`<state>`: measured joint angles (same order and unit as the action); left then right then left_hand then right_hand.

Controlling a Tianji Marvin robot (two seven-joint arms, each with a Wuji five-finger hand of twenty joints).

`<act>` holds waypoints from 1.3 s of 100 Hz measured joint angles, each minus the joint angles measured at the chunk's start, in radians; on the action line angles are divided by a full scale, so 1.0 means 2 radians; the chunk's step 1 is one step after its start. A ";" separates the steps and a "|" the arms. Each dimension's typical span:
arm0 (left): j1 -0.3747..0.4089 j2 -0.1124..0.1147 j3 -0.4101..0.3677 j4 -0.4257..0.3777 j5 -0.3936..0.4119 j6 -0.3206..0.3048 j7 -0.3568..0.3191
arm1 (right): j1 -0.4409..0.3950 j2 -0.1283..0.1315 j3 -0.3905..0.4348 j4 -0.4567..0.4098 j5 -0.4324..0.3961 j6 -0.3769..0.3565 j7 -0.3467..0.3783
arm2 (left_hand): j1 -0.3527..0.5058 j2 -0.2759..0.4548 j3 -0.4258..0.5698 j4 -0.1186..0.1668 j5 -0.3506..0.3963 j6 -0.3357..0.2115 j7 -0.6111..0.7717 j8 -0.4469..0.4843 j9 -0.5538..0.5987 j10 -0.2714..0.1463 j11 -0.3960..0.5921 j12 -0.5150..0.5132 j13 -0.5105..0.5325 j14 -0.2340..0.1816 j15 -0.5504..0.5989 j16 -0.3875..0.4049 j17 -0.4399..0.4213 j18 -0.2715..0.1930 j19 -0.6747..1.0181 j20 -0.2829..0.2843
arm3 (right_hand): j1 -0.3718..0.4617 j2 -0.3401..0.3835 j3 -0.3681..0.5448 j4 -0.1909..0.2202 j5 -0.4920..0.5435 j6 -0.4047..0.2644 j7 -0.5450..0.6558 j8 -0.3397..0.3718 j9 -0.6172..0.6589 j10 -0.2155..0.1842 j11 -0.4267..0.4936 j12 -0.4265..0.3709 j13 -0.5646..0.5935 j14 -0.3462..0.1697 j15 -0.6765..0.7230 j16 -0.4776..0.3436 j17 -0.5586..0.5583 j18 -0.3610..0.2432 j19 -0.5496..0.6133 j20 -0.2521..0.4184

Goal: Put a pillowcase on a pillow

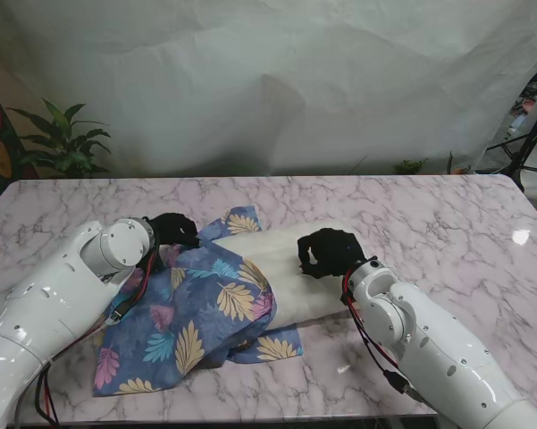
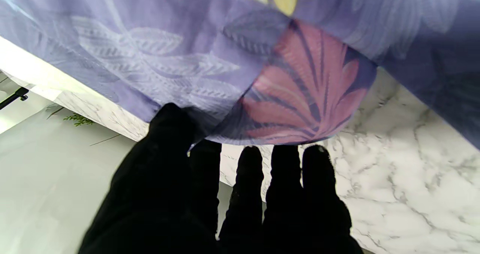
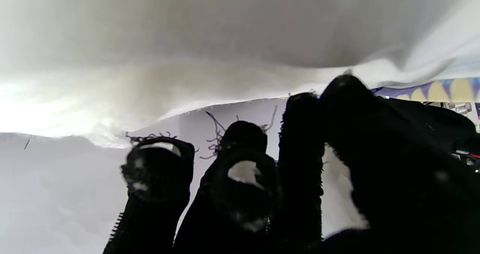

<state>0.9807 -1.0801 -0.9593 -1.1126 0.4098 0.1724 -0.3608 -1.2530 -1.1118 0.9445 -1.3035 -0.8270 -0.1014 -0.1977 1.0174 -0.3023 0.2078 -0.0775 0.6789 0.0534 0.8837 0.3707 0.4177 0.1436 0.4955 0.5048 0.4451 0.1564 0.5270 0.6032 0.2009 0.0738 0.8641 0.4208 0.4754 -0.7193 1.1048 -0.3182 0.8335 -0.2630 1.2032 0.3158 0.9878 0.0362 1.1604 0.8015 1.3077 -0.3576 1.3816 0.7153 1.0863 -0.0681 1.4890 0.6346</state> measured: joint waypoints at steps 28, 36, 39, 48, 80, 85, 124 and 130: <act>-0.012 -0.021 0.000 0.031 -0.106 0.038 0.032 | -0.008 -0.001 0.009 -0.012 -0.002 -0.004 -0.012 | 0.075 -0.003 0.004 -0.001 -0.062 0.021 0.082 0.090 0.242 0.007 -0.048 -0.027 0.202 0.032 -0.022 -0.081 0.179 0.060 0.040 -0.013 | 0.000 0.000 0.000 0.000 0.000 0.000 0.000 0.000 0.000 0.000 0.000 0.000 0.000 0.000 0.000 0.000 0.000 0.000 0.000 0.000; -0.012 -0.030 -0.005 0.037 -0.108 0.038 0.045 | -0.010 -0.001 0.010 -0.016 -0.007 -0.005 -0.017 | 0.075 -0.004 0.013 -0.008 -0.069 0.021 0.086 0.114 0.268 0.007 -0.039 -0.025 0.235 0.031 -0.017 -0.081 0.209 0.065 0.061 -0.032 | 0.000 0.000 0.000 0.000 0.000 0.000 0.000 0.000 0.000 0.000 0.000 0.000 0.000 0.000 0.000 0.000 0.000 0.000 -0.001 0.000; -0.012 -0.032 -0.006 0.037 -0.112 0.039 0.045 | -0.011 -0.001 0.011 -0.018 -0.008 -0.006 -0.019 | 0.075 -0.004 0.018 -0.012 -0.071 0.021 0.087 0.123 0.275 0.006 -0.030 -0.020 0.242 0.029 -0.013 -0.080 0.215 0.065 0.066 -0.033 | 0.000 0.000 0.000 0.000 0.000 0.000 0.000 0.000 0.000 0.000 0.000 0.000 0.000 0.000 0.000 0.000 0.000 0.000 -0.001 0.000; -0.012 -0.034 -0.008 0.033 -0.135 0.043 0.042 | -0.012 -0.001 0.011 -0.023 -0.012 -0.008 -0.023 | 0.075 -0.004 0.032 -0.018 -0.082 0.021 0.090 0.149 0.281 0.000 -0.010 -0.002 0.253 0.025 0.004 -0.067 0.227 0.065 0.085 -0.037 | 0.000 0.000 0.000 0.000 0.000 0.000 0.000 0.000 0.000 0.000 0.000 0.000 0.000 0.000 0.000 0.000 0.000 0.000 -0.001 0.000; -0.013 -0.036 -0.013 0.019 -0.166 0.044 0.011 | -0.018 0.001 0.014 -0.047 -0.037 -0.002 -0.008 | 0.074 -0.004 0.044 -0.029 -0.089 0.021 0.092 0.174 0.287 -0.006 0.014 0.013 0.267 0.018 0.011 -0.051 0.234 0.065 0.098 -0.037 | 0.000 0.030 0.000 0.000 -0.017 -0.015 0.000 0.000 -0.026 -0.003 -0.011 -0.004 -0.017 0.003 -0.035 -0.005 -0.029 0.012 -0.043 -0.001; -0.016 -0.035 -0.009 0.018 -0.155 0.043 0.001 | -0.026 0.004 0.020 -0.068 -0.058 0.021 0.030 | 0.074 -0.004 0.044 -0.029 -0.089 0.021 0.092 0.175 0.287 -0.007 0.014 0.013 0.267 0.018 0.011 -0.050 0.234 0.065 0.098 -0.037 | 0.000 0.044 -0.005 0.000 -0.055 -0.018 -0.013 -0.010 -0.068 -0.009 -0.038 -0.023 -0.060 0.030 -0.110 -0.022 -0.089 0.051 -0.101 -0.009; -0.023 -0.025 -0.007 0.021 -0.142 0.040 -0.029 | -0.083 0.055 0.103 -0.180 -0.091 -0.058 0.354 | 0.074 -0.004 0.044 -0.029 -0.089 0.021 0.092 0.178 0.287 -0.007 0.014 0.014 0.267 0.013 0.011 -0.049 0.233 0.065 0.098 -0.037 | -0.233 0.184 -0.248 0.076 -0.331 0.145 -0.609 -0.161 -0.398 0.006 -0.506 -0.331 -0.571 0.202 -0.620 -0.281 -0.585 0.185 -0.394 -0.302; -0.024 -0.024 -0.006 0.024 -0.142 0.039 -0.030 | -0.089 0.058 0.108 -0.183 -0.092 -0.064 0.358 | 0.074 -0.004 0.044 -0.029 -0.089 0.021 0.092 0.178 0.287 -0.007 0.014 0.014 0.267 0.013 0.011 -0.049 0.232 0.065 0.098 -0.037 | -0.238 0.184 -0.233 0.078 -0.331 0.156 -0.630 -0.172 -0.410 0.012 -0.563 -0.341 -0.591 0.207 -0.630 -0.287 -0.599 0.197 -0.420 -0.315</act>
<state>0.9330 -1.1281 -0.9716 -1.0646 0.1252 0.2502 -0.4206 -1.4319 -0.9950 1.1602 -1.6699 -1.0109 -0.2292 0.5175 1.1653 -0.3101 0.2956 -0.1354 0.5001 0.0956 1.0678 0.7271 0.9913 0.1293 0.5237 0.5324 0.9784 0.1825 0.5500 0.5054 0.6655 0.2038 1.0595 0.3460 -0.0007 -0.3514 0.6386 -0.1630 0.1720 0.0485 -0.0574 -0.0275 0.1671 0.0605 0.0338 0.1198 0.1249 0.0564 0.1207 0.1423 -0.1123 0.3258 0.6496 0.0041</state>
